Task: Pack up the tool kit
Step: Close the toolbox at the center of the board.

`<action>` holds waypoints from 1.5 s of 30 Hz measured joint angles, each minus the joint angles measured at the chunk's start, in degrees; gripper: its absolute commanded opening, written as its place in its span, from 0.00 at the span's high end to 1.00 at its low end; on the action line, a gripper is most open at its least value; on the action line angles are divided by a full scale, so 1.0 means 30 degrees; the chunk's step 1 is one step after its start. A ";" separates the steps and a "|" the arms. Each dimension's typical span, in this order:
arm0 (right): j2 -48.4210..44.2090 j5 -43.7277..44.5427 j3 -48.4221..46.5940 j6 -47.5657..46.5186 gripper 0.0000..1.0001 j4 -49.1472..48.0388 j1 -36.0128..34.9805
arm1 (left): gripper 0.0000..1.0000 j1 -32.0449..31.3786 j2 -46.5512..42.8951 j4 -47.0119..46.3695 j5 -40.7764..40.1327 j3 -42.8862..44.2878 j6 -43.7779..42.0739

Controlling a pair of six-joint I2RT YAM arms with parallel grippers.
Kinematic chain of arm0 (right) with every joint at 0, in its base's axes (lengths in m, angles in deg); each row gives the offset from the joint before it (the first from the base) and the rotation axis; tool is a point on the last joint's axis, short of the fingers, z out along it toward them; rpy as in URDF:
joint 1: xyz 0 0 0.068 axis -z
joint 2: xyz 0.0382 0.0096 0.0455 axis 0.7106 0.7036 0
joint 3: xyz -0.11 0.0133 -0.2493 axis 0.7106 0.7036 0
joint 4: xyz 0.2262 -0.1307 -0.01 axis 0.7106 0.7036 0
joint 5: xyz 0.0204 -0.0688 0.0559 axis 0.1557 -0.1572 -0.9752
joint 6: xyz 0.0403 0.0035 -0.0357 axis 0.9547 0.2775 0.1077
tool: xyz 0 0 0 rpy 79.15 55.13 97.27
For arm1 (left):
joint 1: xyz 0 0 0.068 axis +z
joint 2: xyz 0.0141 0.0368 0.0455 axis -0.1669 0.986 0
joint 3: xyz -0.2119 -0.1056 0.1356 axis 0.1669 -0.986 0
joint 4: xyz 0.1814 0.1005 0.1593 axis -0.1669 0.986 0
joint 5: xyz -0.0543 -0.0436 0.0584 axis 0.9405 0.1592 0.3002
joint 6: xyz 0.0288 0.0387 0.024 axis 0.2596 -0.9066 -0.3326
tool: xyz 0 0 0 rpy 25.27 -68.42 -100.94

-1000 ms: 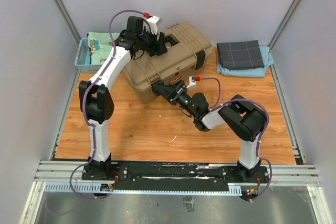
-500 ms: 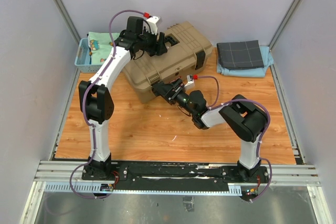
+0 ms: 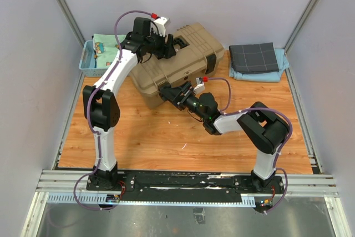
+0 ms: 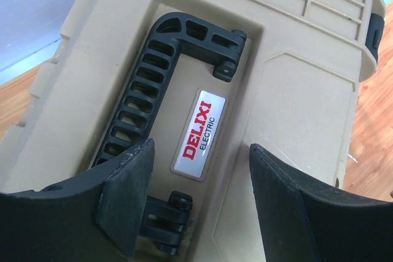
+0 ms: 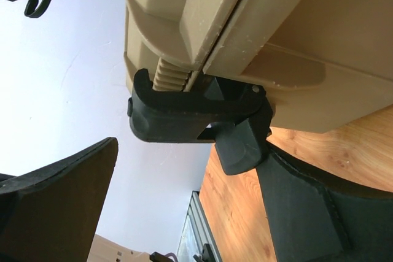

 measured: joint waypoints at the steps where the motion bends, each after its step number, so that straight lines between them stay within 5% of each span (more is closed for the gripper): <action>1: -0.0029 -0.0066 -0.0015 0.0007 0.07 -0.0007 -0.0015 | 0.32 0.0007 0.0000 0.0000 0.0000 0.0000 -0.0007; 45: -0.0240 0.0801 -0.5180 0.0255 0.23 0.8291 -0.0641 | 0.32 0.0452 -0.0860 -0.2433 -0.0648 -0.2004 -0.0080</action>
